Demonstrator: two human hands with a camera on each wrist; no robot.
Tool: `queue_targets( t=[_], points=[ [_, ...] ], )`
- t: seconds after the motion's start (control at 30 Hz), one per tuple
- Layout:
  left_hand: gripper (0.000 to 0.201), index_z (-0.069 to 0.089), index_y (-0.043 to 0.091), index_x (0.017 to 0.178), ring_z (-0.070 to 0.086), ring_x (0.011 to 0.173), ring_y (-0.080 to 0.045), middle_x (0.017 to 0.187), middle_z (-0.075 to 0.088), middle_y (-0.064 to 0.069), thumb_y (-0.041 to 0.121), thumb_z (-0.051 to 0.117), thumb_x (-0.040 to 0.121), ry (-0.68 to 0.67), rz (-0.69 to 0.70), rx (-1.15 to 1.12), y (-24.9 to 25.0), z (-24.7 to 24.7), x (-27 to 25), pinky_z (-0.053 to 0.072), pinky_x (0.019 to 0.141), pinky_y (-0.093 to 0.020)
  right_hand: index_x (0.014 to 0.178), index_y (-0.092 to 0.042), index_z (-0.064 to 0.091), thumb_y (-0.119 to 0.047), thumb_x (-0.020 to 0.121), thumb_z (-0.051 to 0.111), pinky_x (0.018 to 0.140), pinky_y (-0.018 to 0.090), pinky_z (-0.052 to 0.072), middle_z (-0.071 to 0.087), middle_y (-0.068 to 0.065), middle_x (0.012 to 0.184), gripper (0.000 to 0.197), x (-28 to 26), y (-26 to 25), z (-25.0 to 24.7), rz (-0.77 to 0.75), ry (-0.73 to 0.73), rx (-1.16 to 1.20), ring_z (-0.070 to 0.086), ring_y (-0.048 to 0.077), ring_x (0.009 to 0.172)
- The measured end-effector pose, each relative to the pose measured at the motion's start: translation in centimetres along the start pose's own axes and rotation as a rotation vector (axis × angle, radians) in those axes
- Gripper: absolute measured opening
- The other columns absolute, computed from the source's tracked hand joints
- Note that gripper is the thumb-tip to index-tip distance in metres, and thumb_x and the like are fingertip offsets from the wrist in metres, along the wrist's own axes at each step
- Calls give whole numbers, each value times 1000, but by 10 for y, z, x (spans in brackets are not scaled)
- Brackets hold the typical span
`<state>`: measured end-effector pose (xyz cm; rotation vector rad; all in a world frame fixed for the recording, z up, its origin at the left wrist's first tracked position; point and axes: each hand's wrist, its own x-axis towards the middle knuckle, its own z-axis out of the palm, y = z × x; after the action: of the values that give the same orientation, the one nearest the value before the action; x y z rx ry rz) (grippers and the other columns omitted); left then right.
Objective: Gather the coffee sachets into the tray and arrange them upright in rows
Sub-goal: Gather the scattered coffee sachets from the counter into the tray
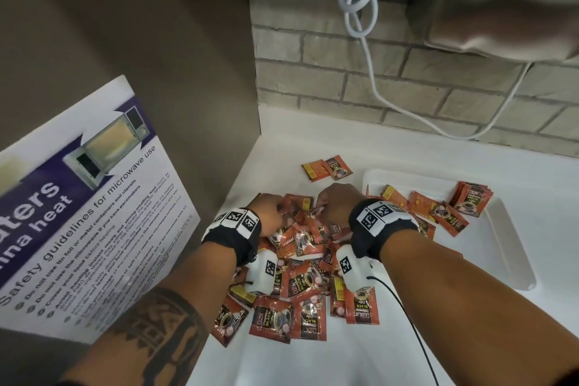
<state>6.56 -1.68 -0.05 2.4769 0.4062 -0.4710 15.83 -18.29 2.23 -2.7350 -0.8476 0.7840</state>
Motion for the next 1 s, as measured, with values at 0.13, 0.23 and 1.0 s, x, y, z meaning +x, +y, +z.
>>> queue_targets(
  t=[0.13,0.23,1.0],
  points=[
    [20,66,12,115,55,90,-20,109,66,-7,21,62,97,22,8,5,4,-4,-3,39,76,-23,112,-17,76,-24,87,72,74,23,42,71,1,111,26,-4,4,-2,-30,89,55,62,17,100],
    [21,66,12,117,56,91,-21,115,68,-9,18,60,98,33,21,8,7,-8,-4,40,78,-24,106,-19,78,-28,87,73,77,24,41,72,0,106,22,-6,8,-2,-35,146,142,62,18,103],
    [51,45,13,149,53,131,-27,145,54,-8,29,57,102,131,239,-179,141,36,-3,42,104,-32,105,-11,71,-27,98,61,77,40,60,67,0,79,20,-109,142,-2,357,433,692,65,20,68]
  ],
)
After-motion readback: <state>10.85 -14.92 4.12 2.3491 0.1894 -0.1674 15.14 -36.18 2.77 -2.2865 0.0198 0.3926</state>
